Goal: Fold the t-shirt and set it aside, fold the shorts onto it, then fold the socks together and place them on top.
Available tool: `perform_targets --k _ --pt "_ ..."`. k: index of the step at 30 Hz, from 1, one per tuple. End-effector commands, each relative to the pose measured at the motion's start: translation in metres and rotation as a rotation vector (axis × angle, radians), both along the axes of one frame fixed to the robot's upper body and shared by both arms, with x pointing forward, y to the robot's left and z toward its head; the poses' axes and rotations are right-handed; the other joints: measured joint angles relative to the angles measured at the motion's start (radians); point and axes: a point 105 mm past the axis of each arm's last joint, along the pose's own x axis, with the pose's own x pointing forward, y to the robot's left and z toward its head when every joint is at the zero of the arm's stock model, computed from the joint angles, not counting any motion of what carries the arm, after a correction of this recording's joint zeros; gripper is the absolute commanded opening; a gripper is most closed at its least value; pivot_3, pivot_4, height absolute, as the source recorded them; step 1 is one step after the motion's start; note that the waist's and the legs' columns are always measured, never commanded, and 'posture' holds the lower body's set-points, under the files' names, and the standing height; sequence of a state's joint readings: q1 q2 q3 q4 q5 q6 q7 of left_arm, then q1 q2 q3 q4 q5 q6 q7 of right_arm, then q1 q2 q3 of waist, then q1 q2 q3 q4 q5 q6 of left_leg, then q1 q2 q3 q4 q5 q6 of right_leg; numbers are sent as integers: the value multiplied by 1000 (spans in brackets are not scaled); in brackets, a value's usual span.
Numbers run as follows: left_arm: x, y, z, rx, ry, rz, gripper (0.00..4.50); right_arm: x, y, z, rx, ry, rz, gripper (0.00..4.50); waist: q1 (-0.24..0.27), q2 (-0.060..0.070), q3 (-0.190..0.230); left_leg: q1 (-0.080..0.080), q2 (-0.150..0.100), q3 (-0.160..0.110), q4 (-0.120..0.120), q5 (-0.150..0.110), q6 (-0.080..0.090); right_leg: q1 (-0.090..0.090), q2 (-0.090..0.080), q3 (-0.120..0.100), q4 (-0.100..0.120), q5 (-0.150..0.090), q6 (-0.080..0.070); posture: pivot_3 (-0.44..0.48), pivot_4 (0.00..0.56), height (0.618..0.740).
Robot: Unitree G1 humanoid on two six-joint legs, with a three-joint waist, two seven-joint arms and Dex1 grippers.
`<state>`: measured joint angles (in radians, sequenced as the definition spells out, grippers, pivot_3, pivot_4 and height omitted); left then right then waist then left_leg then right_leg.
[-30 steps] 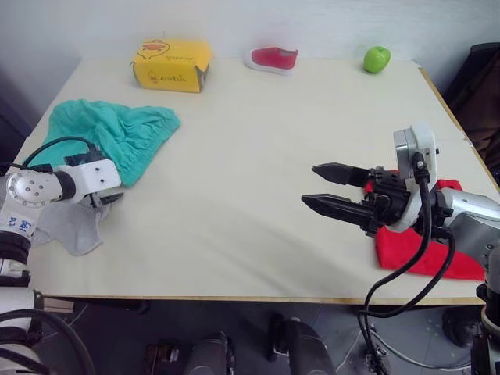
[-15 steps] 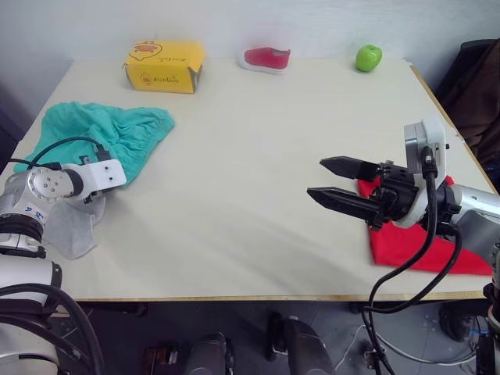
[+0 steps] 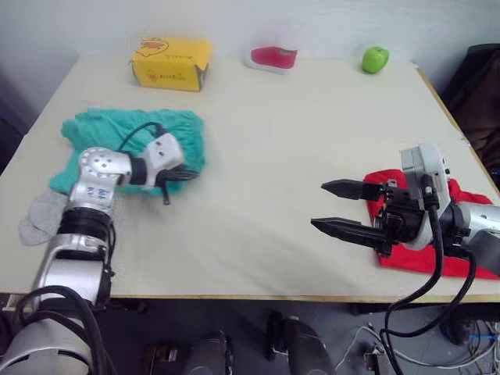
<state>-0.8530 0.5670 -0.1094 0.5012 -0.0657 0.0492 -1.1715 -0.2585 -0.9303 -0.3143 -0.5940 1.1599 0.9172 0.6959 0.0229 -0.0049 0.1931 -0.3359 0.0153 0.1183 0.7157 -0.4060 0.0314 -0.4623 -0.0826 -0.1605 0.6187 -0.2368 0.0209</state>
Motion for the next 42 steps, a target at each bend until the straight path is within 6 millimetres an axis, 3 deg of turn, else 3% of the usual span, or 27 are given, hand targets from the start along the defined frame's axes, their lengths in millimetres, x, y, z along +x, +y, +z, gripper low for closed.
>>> perform_targets --k 1,6,8,11,13,15,17,22,25,26,29,32,34,38,42 --pt "-33 -61 2 -37 54 -208 6 -6 3 0 -55 -52 28 4500 1 0 0 0 0 0 0 0 0 0 0 1 0 0 0 0 150 740" --pt "-62 -130 -16 -14 88 -382 6 -9 -2 -14 -137 -48 10 4500 2 0 0 1 0 0 1 0 -1 0 1 3 1 0 0 0 150 740" --pt "-65 -145 -22 6 79 -396 6 -9 -5 -17 -156 -51 -7 4500 3 0 0 1 0 0 1 0 -1 1 1 3 1 0 0 0 150 740" --pt "-62 -153 -45 134 53 -365 6 -7 -8 -19 -176 -75 -41 4500 2 0 0 1 0 0 1 0 -1 1 1 3 1 0 0 0 150 740" --pt "-64 -156 -49 119 105 -361 6 -5 -10 -16 -138 -73 -66 4500 1 0 0 1 0 0 1 0 -1 1 1 3 1 0 0 0 150 740" --pt "-68 -159 -41 52 154 -374 6 -4 -11 -17 -146 -72 -76 4500 2 0 0 1 1 0 1 0 -1 1 1 3 1 0 -1 0 150 740" --pt "-74 -155 -19 -25 163 -424 591 -2 -12 -19 -144 -77 -84 4500 4 0 0 1 1 -1 1 0 0 1 0 3 1 0 -1 0 150 740" --pt "-92 -128 58 -169 101 -522 2153 6 -12 -23 -126 -67 -93 4500 1 0 0 1 1 -1 1 0 -1 0 0 3 1 0 -1 0 150 740" --pt "-92 -104 75 -185 128 -483 3074 7 -11 -27 -160 -74 -65 4500 0 0 0 1 1 -1 1 0 -1 1 0 3 1 0 -1 0 150 740" --pt "-91 -94 74 -162 133 -457 3423 7 -10 -28 -168 -79 -54 4500 0 0 0 1 1 -1 1 0 -1 1 0 3 1 0 -1 0 150 740" --pt "-78 -20 29 113 64 -295 4384 8 -10 -39 -310 -159 9 4500 -13 2 -1 3 1 0 0 0 -1 1 1 3 1 0 -1 0 150 740" --pt "-69 53 -15 439 -66 -129 4480 9 -8 -50 -445 -346 100 4500 -24 2 -1 5 3 0 -1 -1 -5 0 3 3 1 -1 -4 0 150 740" --pt "-72 74 -22 500 -118 -93 4480 14 -5 -55 -456 -412 118 4500 -20 1 0 4 3 0 -1 -1 -6 0 3 3 1 -2 -5 0 150 740" --pt "-91 95 -30 552 -115 -79 4480 18 -3 -80 -553 -474 191 4500 4 1 0 1 3 -1 1 -2 -4 0 1 2 1 -2 -4 0 150 740" --pt "-85 107 -28 575 -196 -1 4480 27 -4 -99 -629 -528 211 4500 4 1 0 1 3 -1 1 -3 -2 0 1 1 0 -1 -4 0 150 740"
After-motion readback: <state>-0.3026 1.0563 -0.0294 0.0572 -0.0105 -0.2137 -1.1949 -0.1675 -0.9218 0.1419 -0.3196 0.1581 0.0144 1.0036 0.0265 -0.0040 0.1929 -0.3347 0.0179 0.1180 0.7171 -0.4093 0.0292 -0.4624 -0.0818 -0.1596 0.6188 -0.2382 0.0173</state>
